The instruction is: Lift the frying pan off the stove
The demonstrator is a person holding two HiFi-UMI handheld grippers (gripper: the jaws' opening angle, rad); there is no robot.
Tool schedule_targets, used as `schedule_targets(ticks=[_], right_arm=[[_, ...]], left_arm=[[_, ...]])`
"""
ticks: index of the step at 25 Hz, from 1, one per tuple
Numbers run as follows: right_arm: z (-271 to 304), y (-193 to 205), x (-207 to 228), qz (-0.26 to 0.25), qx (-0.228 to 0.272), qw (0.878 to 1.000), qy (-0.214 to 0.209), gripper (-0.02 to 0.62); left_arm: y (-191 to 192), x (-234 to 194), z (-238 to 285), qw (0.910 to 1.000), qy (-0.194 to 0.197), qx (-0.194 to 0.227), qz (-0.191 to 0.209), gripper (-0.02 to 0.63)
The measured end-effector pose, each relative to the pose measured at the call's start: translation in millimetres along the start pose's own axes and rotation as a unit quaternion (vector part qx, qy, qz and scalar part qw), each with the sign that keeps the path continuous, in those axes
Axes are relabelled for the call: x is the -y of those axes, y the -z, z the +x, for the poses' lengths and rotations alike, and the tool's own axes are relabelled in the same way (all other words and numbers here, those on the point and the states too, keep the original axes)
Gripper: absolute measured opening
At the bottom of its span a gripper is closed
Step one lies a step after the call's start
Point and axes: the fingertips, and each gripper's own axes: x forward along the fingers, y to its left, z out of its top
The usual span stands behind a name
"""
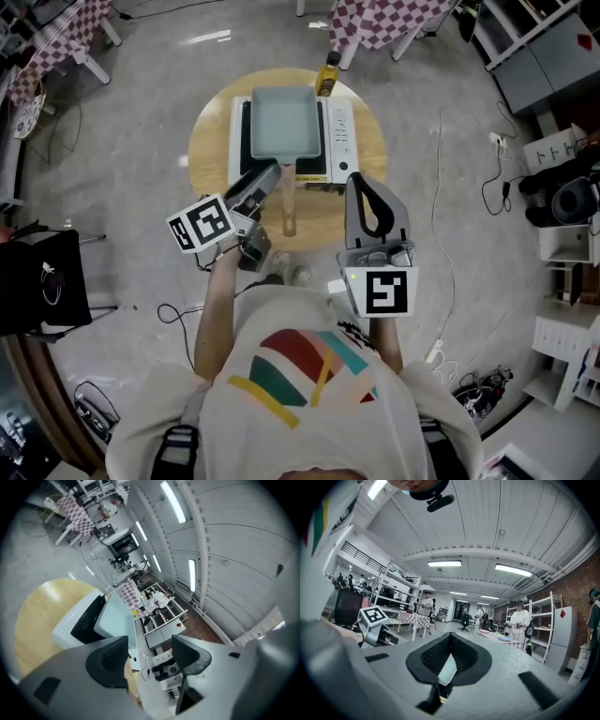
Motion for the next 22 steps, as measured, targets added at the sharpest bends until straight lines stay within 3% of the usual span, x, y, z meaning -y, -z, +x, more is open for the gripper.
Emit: schedule_targets(ticks=[3, 6, 14, 17, 20, 22], right_arm=[[2.3, 3.2, -1.4, 0.006, -0.005, 1.0, -0.003, -0.002], [2.9, 8.2, -3.3, 0.013, -0.007, 1.0, -0.009, -0.002], [5.9, 19.2, -8.3, 0.036, -0.027, 0.999, -0.014, -0.002], [6.1, 20.0, -14.1, 0.039, -0.024, 0.998, -0.033, -0.002], [5.4, 21.5, -24.5, 0.032, -0.024, 0.997, -0.061, -0.002], [5.0, 25.0, -29.6, 0.025, -0.033, 0.997, -0.07, -0.002]], left_arm=[[20.3, -29.3, 10.7, 0.9966, -0.005, -0.042, -0.071, 0.265], [37.7, -49.6, 20.9, 0.9908, -0.008, -0.074, -0.113, 0.265], [64.4, -80.8, 37.0, 0.9781, -0.009, -0.143, -0.151, 0.265], [78.3, -73.3, 44.9, 0.9608, 0.043, -0.191, -0.197, 0.265], [89.8, -57.2, 45.8, 0.9304, 0.091, -0.243, -0.259, 0.259], [92.4, -52.9, 46.2, 0.9165, 0.105, -0.264, -0.282, 0.223]])
